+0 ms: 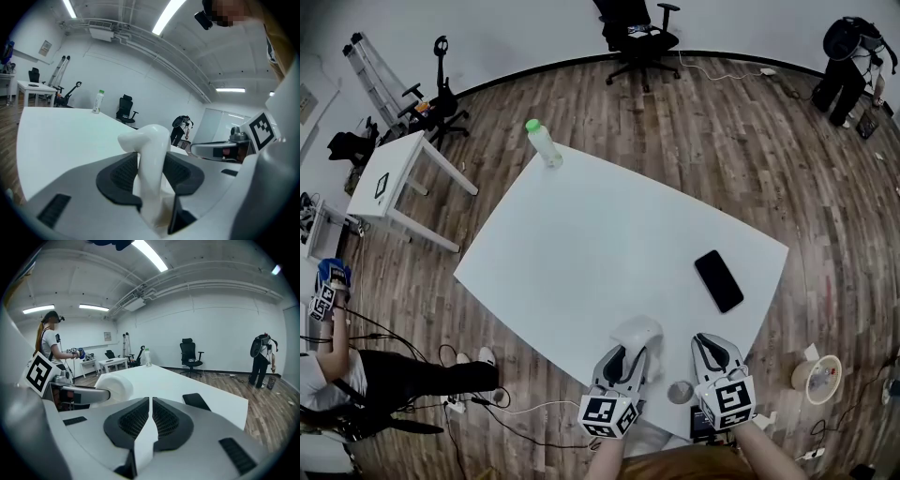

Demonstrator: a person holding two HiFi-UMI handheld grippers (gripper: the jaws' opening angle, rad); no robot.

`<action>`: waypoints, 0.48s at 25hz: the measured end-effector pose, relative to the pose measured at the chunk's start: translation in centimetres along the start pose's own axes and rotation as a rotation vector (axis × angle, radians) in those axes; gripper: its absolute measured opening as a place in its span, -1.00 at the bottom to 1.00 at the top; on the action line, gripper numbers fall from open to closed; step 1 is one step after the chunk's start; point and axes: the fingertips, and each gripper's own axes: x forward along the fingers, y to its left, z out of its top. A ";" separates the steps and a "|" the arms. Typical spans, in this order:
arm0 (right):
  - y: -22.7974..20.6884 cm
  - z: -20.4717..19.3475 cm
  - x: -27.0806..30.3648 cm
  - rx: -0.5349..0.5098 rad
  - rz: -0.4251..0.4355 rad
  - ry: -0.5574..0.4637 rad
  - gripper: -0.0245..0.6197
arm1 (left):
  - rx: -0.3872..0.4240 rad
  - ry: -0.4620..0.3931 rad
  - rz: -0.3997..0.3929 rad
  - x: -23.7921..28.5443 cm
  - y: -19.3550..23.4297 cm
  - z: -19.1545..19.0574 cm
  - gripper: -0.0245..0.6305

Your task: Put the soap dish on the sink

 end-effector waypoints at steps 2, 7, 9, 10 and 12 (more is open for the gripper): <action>-0.1 -0.4 0.2 0.001 0.001 0.011 -0.89 | -0.026 0.008 0.003 0.1 0.1 -0.4 -0.42; 0.2 -1.6 0.7 -0.001 0.020 0.045 -0.89 | -0.070 0.033 0.016 0.3 0.9 -1.7 -0.42; 0.4 -2.1 0.8 -0.001 0.025 0.056 -0.90 | -0.100 0.049 0.026 0.4 1.3 -2.3 -0.42; 0.5 -2.2 0.8 0.000 0.027 0.061 -0.89 | -0.116 0.057 0.030 0.4 1.5 -2.6 -0.42; 0.6 -2.5 0.9 0.001 0.031 0.067 -0.89 | -0.153 0.063 0.031 0.5 1.7 -3.0 -0.42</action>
